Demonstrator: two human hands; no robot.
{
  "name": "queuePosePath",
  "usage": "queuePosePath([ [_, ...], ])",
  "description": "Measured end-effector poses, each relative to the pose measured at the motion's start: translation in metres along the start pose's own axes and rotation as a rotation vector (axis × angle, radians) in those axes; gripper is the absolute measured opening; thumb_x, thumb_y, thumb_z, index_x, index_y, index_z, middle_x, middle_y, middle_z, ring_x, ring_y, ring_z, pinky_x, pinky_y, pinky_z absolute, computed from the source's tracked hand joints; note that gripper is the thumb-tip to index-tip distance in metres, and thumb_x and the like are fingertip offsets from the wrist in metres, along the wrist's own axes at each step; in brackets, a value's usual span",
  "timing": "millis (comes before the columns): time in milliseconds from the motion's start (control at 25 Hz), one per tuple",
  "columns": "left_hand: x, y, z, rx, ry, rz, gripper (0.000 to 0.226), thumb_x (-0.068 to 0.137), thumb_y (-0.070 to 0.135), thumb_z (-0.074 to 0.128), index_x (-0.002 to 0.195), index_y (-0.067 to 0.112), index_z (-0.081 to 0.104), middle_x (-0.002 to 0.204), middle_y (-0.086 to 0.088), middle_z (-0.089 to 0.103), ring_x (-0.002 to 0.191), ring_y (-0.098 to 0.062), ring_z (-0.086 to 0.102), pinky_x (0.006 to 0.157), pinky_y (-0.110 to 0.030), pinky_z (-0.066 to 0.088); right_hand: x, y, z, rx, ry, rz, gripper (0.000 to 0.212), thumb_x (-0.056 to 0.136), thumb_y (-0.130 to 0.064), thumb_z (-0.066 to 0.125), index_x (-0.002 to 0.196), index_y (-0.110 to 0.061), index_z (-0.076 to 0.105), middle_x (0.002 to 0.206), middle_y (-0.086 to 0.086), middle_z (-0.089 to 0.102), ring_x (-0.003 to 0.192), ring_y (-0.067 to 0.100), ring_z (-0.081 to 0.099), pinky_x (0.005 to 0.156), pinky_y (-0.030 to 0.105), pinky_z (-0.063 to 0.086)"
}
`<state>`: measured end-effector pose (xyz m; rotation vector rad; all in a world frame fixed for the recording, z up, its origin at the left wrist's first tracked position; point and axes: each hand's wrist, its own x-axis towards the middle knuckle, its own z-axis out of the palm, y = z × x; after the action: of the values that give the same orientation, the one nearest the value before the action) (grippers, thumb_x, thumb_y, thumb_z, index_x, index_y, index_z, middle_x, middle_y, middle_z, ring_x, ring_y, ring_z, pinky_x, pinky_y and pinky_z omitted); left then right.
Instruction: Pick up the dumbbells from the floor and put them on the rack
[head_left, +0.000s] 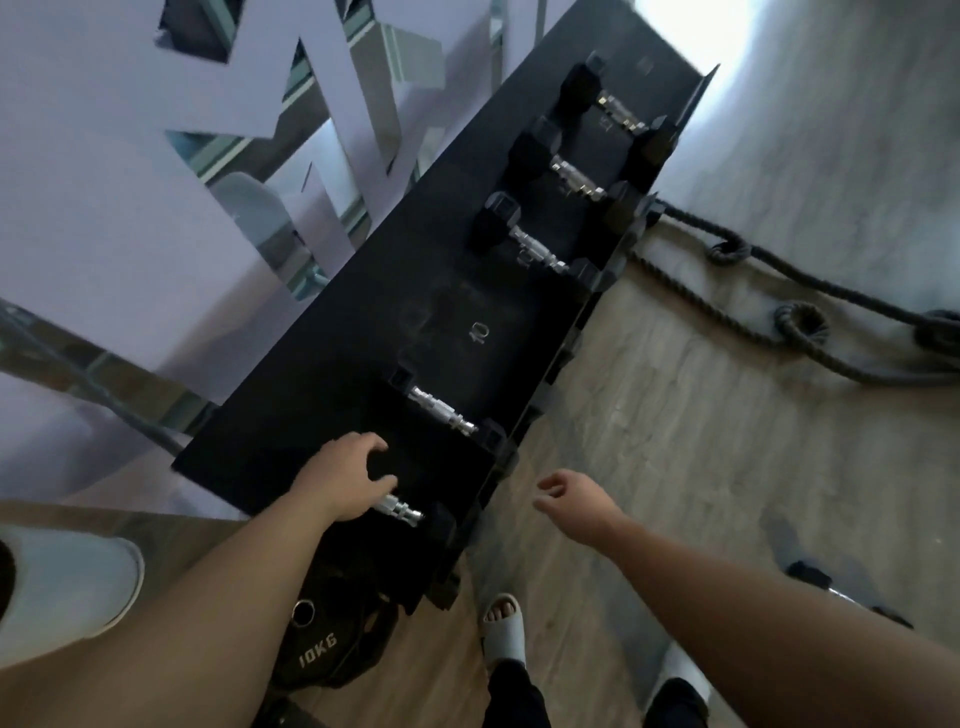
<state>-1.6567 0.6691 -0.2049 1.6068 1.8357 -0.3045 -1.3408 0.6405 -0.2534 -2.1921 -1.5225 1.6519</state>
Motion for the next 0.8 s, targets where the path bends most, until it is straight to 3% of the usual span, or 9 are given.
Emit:
queuePosePath([
  [80,-0.001,0.04,-0.013,-0.101,-0.078,0.111,0.041,0.09,0.045,0.072,0.128,0.032,0.061,0.121,0.012,0.063,0.113,-0.012,0.061,0.092,-0.03,0.052,-0.012,0.013,-0.055,-0.07,0.039,-0.019,0.036,0.091,-0.038,0.07,0.121,-0.018,0.07,0.11,0.0,0.074,0.095,0.016,0.069,0.083,0.028,0.054],
  [200,0.003,0.109,-0.028,-0.132,-0.069,0.246,0.03,0.088,0.049,0.073,0.113,0.036,0.066,0.106,0.015,0.068,0.106,-0.006,0.064,0.095,-0.031,0.052,-0.041,0.038,-0.132,-0.067,0.17,-0.032,0.036,0.091,-0.043,0.068,0.12,-0.023,0.071,0.113,-0.001,0.074,0.1,0.017,0.07,0.086,0.029,0.054],
  [440,-0.004,0.277,-0.005,-0.078,-0.156,0.427,0.027,0.087,0.047,0.075,0.11,0.035,0.069,0.102,0.014,0.072,0.099,-0.007,0.065,0.086,-0.03,0.056,-0.114,0.152,-0.244,0.13,0.398,0.026,0.036,0.091,-0.043,0.068,0.118,-0.019,0.073,0.113,0.001,0.076,0.101,0.018,0.07,0.086,0.029,0.053],
  [600,-0.008,0.386,0.043,0.047,-0.203,0.507,0.025,0.085,0.043,0.08,0.104,0.032,0.07,0.095,0.01,0.075,0.094,-0.012,0.069,0.083,-0.028,0.057,-0.165,0.261,-0.311,0.288,0.504,0.134,0.036,0.091,-0.042,0.069,0.117,-0.017,0.071,0.109,0.003,0.074,0.092,0.017,0.067,0.077,0.026,0.046],
  [800,-0.013,0.507,0.125,0.119,-0.24,0.561,0.032,0.083,0.04,0.083,0.109,0.023,0.073,0.095,0.006,0.075,0.087,-0.012,0.07,0.077,-0.025,0.055,-0.211,0.392,-0.372,0.371,0.611,0.22,0.036,0.09,-0.039,0.072,0.117,-0.015,0.072,0.1,0.001,0.071,0.091,0.017,0.065,0.077,0.025,0.044],
])
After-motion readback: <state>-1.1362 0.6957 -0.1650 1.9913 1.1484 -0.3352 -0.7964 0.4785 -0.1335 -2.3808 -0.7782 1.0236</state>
